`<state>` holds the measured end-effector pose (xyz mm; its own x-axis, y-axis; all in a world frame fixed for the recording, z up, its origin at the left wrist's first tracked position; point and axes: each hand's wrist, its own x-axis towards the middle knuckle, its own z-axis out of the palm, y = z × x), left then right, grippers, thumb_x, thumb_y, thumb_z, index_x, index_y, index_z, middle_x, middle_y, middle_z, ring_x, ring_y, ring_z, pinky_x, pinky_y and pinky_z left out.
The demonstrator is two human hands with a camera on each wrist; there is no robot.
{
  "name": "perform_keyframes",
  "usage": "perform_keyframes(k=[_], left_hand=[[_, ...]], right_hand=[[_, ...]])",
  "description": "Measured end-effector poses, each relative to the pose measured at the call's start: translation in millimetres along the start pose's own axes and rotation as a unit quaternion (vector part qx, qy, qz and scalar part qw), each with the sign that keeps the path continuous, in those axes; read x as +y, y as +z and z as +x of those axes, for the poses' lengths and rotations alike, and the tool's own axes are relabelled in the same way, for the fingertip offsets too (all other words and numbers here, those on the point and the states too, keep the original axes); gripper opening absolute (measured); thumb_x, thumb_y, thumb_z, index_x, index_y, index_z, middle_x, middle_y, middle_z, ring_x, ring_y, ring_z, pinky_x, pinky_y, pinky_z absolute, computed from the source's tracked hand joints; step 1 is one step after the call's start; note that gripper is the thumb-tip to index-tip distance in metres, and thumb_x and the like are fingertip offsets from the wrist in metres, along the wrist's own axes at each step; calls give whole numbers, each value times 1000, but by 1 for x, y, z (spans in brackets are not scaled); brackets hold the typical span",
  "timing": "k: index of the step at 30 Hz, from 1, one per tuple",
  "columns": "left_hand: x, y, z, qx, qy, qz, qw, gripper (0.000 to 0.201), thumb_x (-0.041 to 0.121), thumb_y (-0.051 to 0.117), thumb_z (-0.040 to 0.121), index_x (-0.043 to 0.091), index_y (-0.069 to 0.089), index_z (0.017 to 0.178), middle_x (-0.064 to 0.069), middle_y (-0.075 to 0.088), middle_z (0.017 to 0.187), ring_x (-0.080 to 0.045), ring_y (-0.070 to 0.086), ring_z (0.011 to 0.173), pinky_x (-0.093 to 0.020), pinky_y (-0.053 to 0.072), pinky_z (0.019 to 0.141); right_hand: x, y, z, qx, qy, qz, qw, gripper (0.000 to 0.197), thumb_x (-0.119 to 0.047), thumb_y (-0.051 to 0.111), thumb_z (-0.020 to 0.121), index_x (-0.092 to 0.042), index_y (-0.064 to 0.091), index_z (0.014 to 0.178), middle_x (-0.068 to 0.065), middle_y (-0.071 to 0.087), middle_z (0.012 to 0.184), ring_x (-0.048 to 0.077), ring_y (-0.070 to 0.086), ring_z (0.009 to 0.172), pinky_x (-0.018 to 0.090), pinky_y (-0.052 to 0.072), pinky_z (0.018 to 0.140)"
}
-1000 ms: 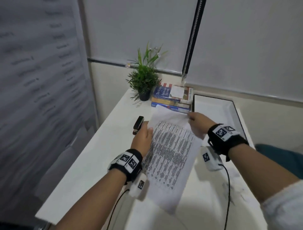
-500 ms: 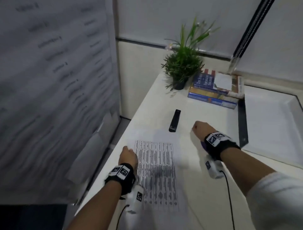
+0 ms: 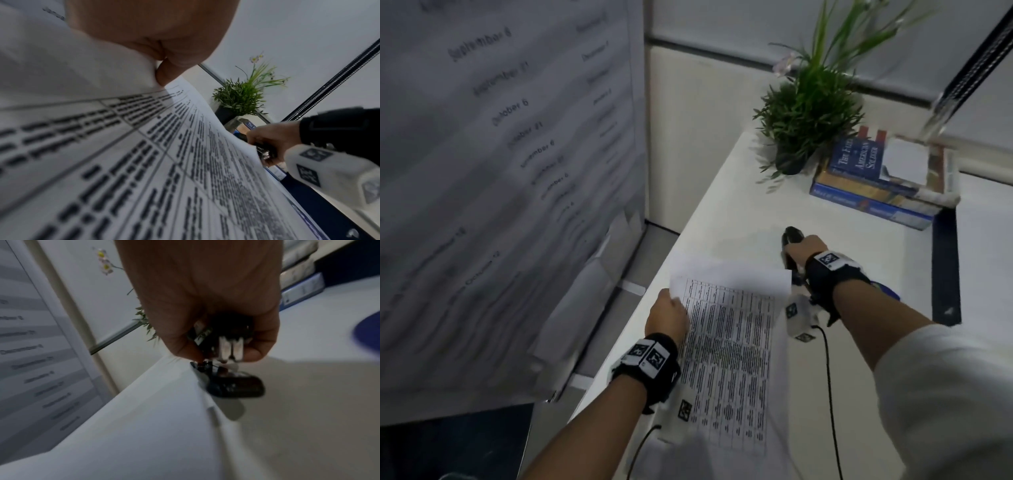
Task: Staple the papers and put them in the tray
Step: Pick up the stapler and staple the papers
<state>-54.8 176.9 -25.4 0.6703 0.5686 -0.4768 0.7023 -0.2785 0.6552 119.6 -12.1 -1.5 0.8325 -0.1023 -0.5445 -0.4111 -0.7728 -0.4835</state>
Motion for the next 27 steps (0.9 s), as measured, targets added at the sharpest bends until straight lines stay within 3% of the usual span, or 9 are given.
perform_keyframes(k=[3, 6, 9, 12, 15, 17, 18, 22, 27], left_hand=[[9, 8, -5, -21, 30, 0, 999, 29, 14, 31, 91, -2, 51, 105, -26, 67, 104, -39, 63, 94, -45, 51, 87], [28, 29, -19, -56, 83, 7, 995, 33, 16, 30, 94, -3, 47, 115, -26, 65, 106, -40, 61, 97, -44, 48, 87], [55, 62, -48, -100, 145, 20, 984, 40, 18, 28, 96, 2, 39, 130, -25, 67, 100, -39, 63, 94, -45, 50, 84], [85, 93, -87, -125, 199, 30, 971, 37, 18, 27, 98, 0, 42, 126, -24, 64, 100, -39, 61, 95, -44, 48, 81], [107, 123, -125, -139, 242, 17, 960, 36, 19, 28, 98, -2, 42, 124, -26, 62, 110, -39, 60, 97, -42, 46, 80], [117, 139, -148, -147, 257, -3, 955, 33, 19, 28, 98, 1, 44, 121, -22, 64, 111, -35, 59, 91, -38, 44, 76], [120, 145, -159, -152, 263, -9, 953, 33, 19, 28, 98, 3, 45, 121, -20, 64, 111, -35, 59, 91, -37, 45, 77], [133, 165, -194, -158, 281, -32, 946, 36, 20, 29, 98, 9, 43, 130, -16, 63, 117, -37, 59, 104, -38, 45, 85], [142, 175, -220, -175, 285, -63, 940, 37, 21, 29, 99, 7, 41, 131, -14, 61, 118, -32, 57, 111, -38, 43, 90]], right_hand=[[31, -38, -5, 104, 21, 45, 993, 48, -30, 50, 89, 9, 54, 116, 26, 60, 104, 38, 58, 92, 41, 46, 78], [62, -84, -18, 225, -9, 115, 967, 46, -24, 51, 86, 7, 47, 120, 30, 54, 123, 44, 54, 110, 47, 45, 90], [83, -119, -46, 281, -66, 250, 924, 40, -20, 48, 83, -1, 40, 117, 17, 53, 108, 35, 57, 101, 40, 46, 83], [95, -138, -77, 313, -102, 332, 884, 47, -10, 51, 83, -1, 38, 128, 9, 50, 102, 21, 52, 93, 38, 46, 83], [100, -150, -100, 351, -141, 366, 850, 40, -6, 56, 83, 3, 47, 121, 10, 53, 100, 19, 53, 91, 28, 48, 78], [100, -157, -111, 377, -168, 383, 826, 40, -10, 59, 83, 2, 47, 119, 9, 53, 100, 19, 53, 89, 19, 48, 71], [99, -159, -115, 382, -175, 384, 823, 42, -13, 60, 84, 1, 45, 120, 8, 53, 100, 18, 53, 89, 20, 46, 73], [101, -165, -128, 353, -171, 298, 870, 48, -33, 58, 86, -5, 42, 122, 5, 58, 95, 21, 57, 84, 38, 52, 79], [109, -172, -133, 308, -161, 176, 921, 48, -48, 49, 86, -8, 51, 113, 13, 67, 99, 31, 63, 90, 36, 49, 75]])
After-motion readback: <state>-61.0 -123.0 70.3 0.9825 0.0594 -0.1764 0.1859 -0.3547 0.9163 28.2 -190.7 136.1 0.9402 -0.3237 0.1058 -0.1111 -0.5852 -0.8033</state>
